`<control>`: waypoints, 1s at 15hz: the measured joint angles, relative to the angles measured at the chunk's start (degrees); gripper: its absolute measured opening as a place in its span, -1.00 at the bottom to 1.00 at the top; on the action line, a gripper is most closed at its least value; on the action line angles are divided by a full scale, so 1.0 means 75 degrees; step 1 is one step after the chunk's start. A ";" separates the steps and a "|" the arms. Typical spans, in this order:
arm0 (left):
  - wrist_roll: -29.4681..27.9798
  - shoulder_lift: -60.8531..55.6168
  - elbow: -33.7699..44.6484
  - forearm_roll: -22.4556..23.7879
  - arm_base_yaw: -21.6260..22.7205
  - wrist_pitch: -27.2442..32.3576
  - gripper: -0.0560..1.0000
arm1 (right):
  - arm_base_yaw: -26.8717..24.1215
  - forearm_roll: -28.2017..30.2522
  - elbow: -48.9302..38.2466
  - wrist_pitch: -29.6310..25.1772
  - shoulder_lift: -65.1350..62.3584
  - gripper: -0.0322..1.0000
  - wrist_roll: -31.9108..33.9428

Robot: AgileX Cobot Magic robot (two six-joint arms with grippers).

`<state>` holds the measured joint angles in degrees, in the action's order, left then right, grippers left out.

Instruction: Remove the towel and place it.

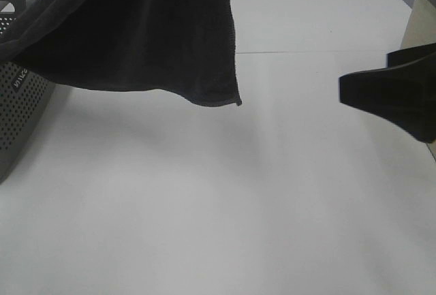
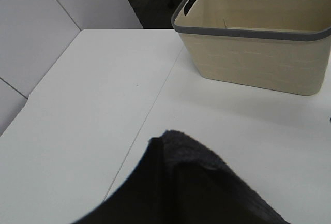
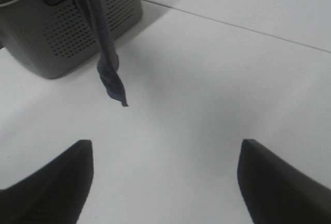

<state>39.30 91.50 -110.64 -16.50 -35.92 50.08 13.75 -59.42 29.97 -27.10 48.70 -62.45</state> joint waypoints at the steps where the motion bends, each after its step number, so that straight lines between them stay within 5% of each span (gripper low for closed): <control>1: 0.0000 0.0015 0.0000 -0.0008 -0.0076 -0.0038 -0.89 | 0.0000 -0.1054 0.0015 -0.0267 0.0497 0.51 -0.1276; 5: 0.0000 0.0031 0.0000 -0.0214 -0.0145 -0.0061 -0.89 | 0.0000 -0.3774 0.0565 -0.1543 0.2024 0.51 -0.4637; 15: 0.0000 0.0031 0.0000 -0.0604 -0.0145 -0.0413 -0.89 | 0.0321 -0.4446 0.1062 -0.2574 0.4301 0.51 -0.5264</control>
<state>39.30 91.73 -110.64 -21.03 -37.01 46.98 16.16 -92.76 37.93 -46.41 80.96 -101.93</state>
